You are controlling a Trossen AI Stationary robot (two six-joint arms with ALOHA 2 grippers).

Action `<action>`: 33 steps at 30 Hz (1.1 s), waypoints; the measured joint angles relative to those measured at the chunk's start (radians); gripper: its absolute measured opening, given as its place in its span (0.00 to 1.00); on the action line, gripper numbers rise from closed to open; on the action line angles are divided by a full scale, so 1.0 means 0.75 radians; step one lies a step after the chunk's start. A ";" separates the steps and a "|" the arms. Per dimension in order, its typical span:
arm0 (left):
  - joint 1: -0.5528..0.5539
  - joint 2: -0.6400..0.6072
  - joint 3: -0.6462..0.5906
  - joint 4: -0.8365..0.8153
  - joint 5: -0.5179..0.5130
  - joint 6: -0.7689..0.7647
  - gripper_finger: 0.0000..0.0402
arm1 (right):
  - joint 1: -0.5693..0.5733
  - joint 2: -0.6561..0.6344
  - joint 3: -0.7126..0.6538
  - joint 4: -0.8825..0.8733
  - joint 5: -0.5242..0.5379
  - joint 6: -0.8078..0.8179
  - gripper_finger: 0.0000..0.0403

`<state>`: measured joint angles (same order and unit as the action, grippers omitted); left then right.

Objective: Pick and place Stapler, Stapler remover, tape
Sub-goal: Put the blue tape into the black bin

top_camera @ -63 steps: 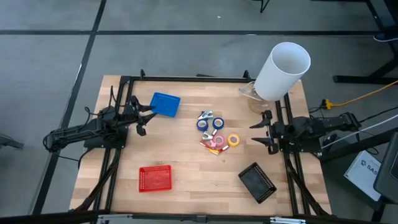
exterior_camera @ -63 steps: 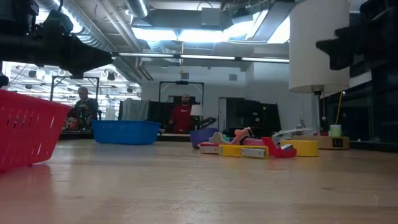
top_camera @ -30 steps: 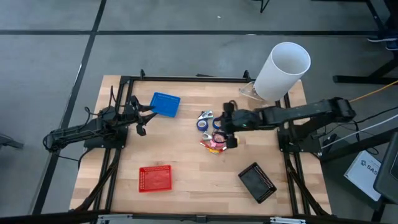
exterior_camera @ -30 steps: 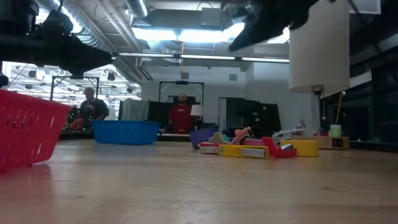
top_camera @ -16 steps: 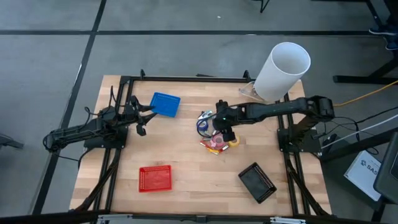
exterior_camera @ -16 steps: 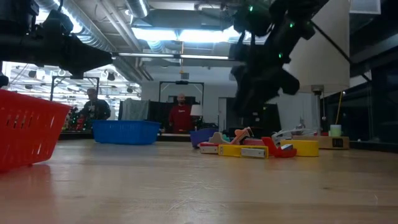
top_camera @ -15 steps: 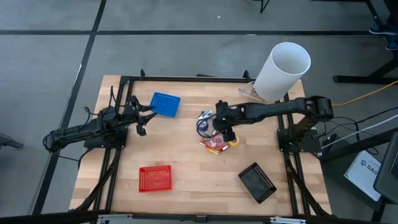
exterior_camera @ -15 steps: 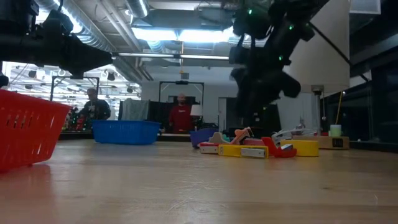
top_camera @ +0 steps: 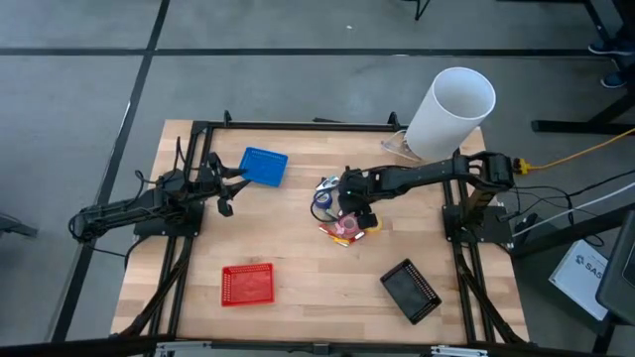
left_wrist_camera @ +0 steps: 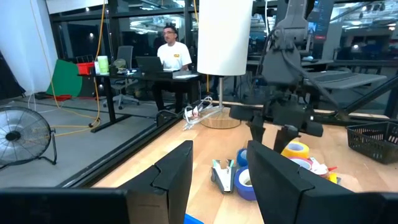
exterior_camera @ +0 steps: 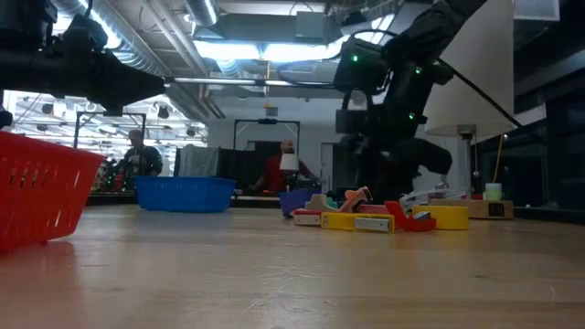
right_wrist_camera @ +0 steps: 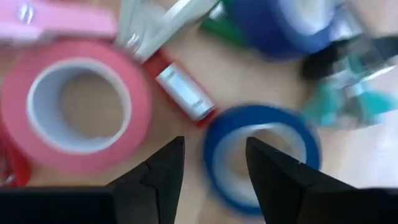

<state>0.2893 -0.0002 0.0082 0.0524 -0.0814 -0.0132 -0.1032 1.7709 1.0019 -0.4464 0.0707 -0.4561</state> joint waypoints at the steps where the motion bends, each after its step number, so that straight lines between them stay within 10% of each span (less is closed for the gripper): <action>1: 0.000 0.000 0.000 0.000 0.000 0.000 0.37 | -0.001 0.000 0.000 0.000 0.000 0.001 0.43; 11: 0.000 0.000 0.000 0.000 0.000 0.000 0.37 | -0.002 -0.002 -0.039 -0.012 0.009 0.003 0.41; 21: 0.000 0.000 0.000 0.000 0.000 0.000 0.37 | -0.002 -0.003 -0.037 -0.012 0.090 0.003 0.09; 33: 0.000 0.000 0.000 0.000 0.000 0.000 0.37 | -0.013 -0.008 0.089 -0.209 0.090 0.040 0.10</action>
<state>0.2897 -0.0002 0.0083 0.0521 -0.0814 -0.0132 -0.1129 1.7653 1.0687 -0.6033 0.1385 -0.4263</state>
